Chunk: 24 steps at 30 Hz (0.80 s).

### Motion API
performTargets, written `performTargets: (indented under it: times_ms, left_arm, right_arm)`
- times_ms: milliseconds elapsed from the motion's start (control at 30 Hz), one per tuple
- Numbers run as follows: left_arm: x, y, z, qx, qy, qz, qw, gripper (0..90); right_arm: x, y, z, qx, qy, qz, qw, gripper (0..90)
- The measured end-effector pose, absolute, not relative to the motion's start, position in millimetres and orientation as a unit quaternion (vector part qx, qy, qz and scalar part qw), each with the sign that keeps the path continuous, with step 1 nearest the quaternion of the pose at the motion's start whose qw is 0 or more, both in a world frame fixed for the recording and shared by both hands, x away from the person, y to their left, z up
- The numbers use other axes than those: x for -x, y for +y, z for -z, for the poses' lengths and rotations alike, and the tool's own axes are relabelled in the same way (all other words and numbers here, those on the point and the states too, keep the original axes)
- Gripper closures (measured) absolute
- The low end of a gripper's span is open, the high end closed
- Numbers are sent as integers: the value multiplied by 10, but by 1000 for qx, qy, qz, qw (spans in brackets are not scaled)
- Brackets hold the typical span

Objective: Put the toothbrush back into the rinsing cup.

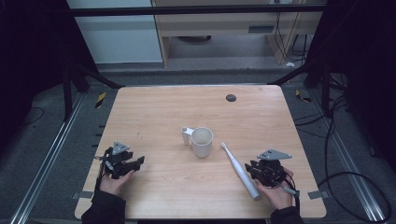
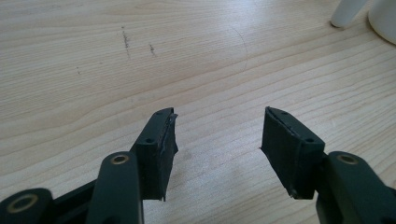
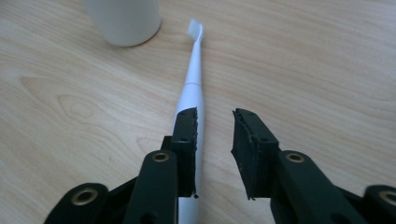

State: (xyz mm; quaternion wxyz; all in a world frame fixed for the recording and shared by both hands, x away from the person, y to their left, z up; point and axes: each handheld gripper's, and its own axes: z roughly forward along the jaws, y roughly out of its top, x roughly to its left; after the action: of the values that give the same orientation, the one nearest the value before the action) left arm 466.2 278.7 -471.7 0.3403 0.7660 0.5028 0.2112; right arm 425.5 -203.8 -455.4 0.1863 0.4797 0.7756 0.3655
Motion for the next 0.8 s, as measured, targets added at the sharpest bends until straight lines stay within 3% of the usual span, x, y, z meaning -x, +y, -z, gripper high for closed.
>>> performTargets:
  times_ms: [467,800]
  left_arm:
    - [-4665,2785,4718,-768,499,-214,339,442]
    - [-4666,2783,4719,-769,498,-216,338,438]
  right_arm:
    - [-4529,-1935,4287,-478,780,-360,182,456]
    - [-4650,-1822,4228,-479,794,-333,171,412]
